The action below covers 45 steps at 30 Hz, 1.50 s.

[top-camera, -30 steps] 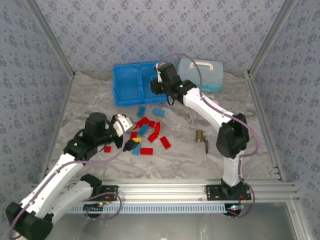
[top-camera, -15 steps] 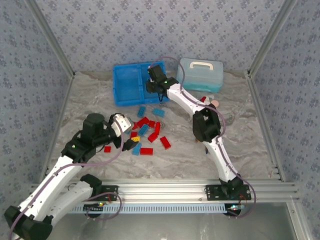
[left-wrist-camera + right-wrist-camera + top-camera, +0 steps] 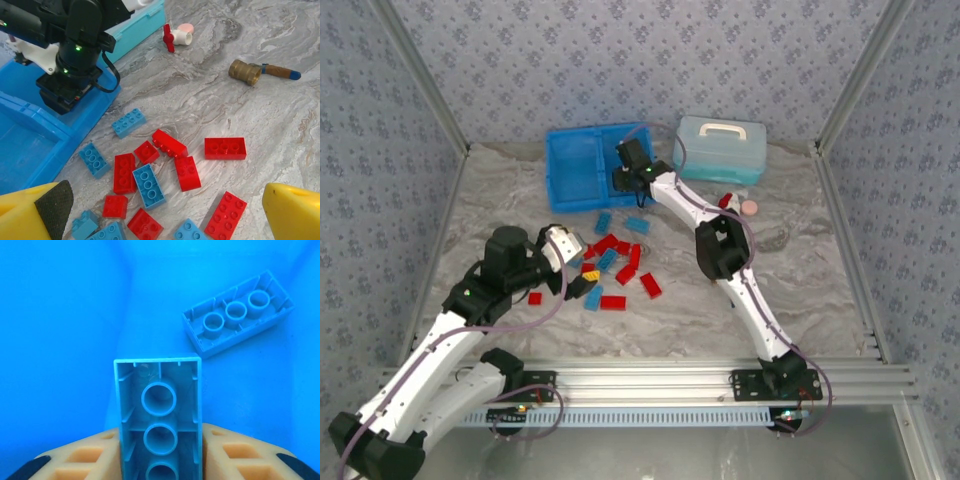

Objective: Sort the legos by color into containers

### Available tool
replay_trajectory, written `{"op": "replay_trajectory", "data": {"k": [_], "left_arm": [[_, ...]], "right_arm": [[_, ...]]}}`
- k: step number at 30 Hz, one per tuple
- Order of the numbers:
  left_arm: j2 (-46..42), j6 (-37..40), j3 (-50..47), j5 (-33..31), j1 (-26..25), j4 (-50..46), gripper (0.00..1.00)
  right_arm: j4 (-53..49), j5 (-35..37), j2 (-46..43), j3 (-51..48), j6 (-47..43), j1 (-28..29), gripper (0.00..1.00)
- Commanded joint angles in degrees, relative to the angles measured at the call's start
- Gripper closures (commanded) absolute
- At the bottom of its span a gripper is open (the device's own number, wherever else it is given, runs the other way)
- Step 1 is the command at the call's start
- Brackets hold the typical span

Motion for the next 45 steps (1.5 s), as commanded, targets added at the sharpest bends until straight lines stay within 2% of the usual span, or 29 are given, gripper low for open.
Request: {"op": "replay_trajectory", "data": {"k": [1, 6, 11, 14, 19, 24, 27, 35, 45], "left_arm": [[0.2, -0.7, 0.1, -0.8, 0.3, 2.1, 0.01], [0.4, -0.9, 0.0, -1.3, 0.3, 2.3, 0.01], [0.3, -0.8, 0.0, -1.1, 0.3, 2.1, 0.01], [0.2, -0.6, 0.0, -0.9, 0.3, 1.7, 0.01], [-0.3, -0.3, 0.1, -0.8, 0.3, 1.4, 0.01], [-0.1, -0.3, 0.0, -0.2, 0.3, 1.5, 0.01], [0.3, -0.4, 0.2, 0.3, 0.3, 1.6, 0.01], [0.6, -0.2, 0.3, -0.1, 0.3, 1.2, 0.01], [0.8, -0.2, 0.2, -0.3, 0.3, 1.1, 0.01]], "right_arm": [[-2.1, -1.6, 0.9, 3.8, 0.8, -0.2, 0.55], [-4.2, -1.6, -1.2, 5.8, -0.3, -0.2, 0.49], [-7.1, -0.7, -7.7, 4.5, -2.2, 0.4, 0.50], [-6.5, 0.1, -15.5, -3.6, -6.3, 1.3, 0.50], [-1.1, -2.0, -30.4, -26.0, -14.9, 2.6, 0.48], [0.0, -6.4, -38.1, -40.7, -19.8, 3.4, 0.44], [-1.6, -7.8, -37.6, -43.4, -22.6, 2.9, 0.41], [-4.3, -14.5, -31.3, -40.6, -26.2, 0.4, 0.38], [-7.7, -11.5, -22.9, -33.1, -28.0, 0.4, 0.32]]}}
